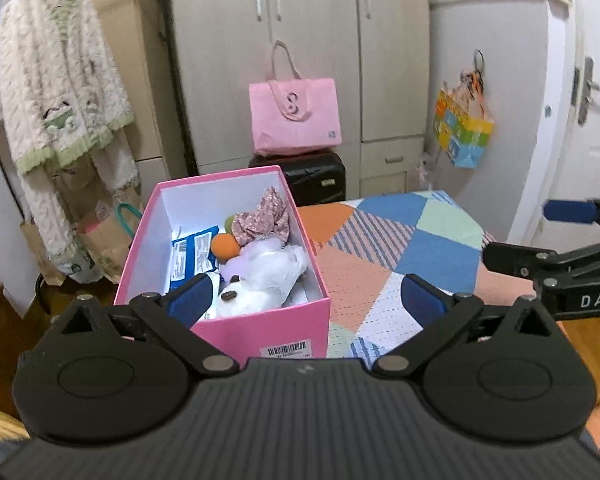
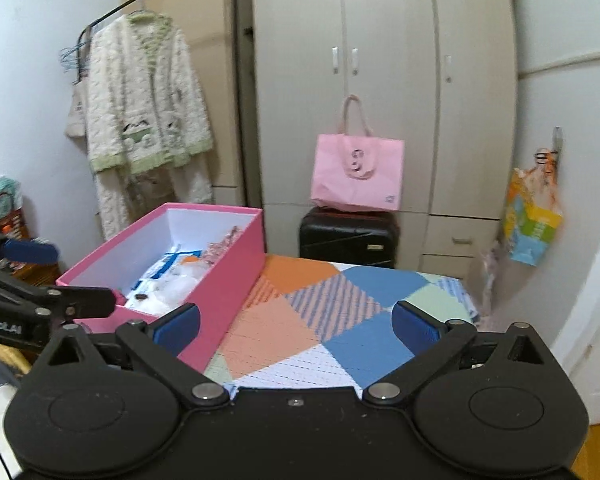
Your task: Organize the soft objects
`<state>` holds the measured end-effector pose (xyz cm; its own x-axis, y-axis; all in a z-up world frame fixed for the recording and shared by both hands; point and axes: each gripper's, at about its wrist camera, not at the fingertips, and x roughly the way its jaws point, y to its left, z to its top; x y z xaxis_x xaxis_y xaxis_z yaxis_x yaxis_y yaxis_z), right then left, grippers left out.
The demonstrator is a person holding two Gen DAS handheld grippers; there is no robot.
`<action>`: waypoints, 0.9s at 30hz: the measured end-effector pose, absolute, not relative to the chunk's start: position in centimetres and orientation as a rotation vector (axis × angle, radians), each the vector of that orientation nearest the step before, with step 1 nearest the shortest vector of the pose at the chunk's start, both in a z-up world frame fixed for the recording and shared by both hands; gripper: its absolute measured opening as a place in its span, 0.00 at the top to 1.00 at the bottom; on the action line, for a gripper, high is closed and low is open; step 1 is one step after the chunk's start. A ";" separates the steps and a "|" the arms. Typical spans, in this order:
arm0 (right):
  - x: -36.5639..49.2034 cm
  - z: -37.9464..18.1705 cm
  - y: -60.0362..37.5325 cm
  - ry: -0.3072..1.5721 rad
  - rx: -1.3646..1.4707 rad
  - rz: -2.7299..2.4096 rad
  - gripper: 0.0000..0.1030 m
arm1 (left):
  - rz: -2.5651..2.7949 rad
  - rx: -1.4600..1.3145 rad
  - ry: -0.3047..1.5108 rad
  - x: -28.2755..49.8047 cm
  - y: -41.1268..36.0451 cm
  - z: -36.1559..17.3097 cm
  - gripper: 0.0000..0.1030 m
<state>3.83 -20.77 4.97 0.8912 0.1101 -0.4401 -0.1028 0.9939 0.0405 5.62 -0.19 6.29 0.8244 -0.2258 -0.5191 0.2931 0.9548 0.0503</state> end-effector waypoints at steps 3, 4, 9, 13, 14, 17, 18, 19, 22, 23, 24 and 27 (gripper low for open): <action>3.1 4.6 -21.6 0.451 0.051 0.076 0.00 | -0.216 0.141 0.486 4.7 -0.5 5.9 0.01; 2.8 4.4 -21.9 0.443 0.061 0.056 0.00 | -0.204 0.144 0.475 4.4 -0.5 5.7 0.01; 2.4 3.7 -22.0 0.431 0.049 -0.008 0.00 | -0.187 0.106 0.465 3.8 -0.4 4.7 0.01; 1.8 3.0 -21.4 0.373 0.039 -0.016 0.00 | -0.169 0.086 0.461 3.9 -0.4 4.0 0.01; 1.9 2.8 -21.1 0.373 0.024 -0.024 0.00 | -0.164 0.079 0.459 3.8 -0.4 3.8 0.01; 1.8 2.5 -20.5 0.369 0.007 -0.041 0.00 | -0.173 0.077 0.454 3.5 -0.3 3.3 0.01; 1.7 2.5 -20.3 0.374 0.006 -0.043 0.00 | -0.175 0.066 0.452 3.5 -0.1 3.1 0.01; 1.7 2.6 -20.2 0.381 0.004 -0.044 0.00 | -0.173 0.054 0.451 3.6 0.1 3.0 0.01; 1.6 2.6 -20.0 0.392 0.008 -0.055 0.00 | -0.182 0.047 0.457 3.8 0.4 2.7 0.01; 1.6 2.5 -20.0 0.399 0.011 -0.060 0.00 | -0.188 0.044 0.461 4.0 0.5 2.6 0.01; 1.6 2.5 -20.0 0.406 0.007 -0.062 0.00 | -0.184 0.039 0.466 4.0 0.7 2.6 0.01; 1.4 2.2 -19.9 0.420 -0.010 -0.086 0.00 | -0.167 0.037 0.475 4.1 0.9 2.2 0.01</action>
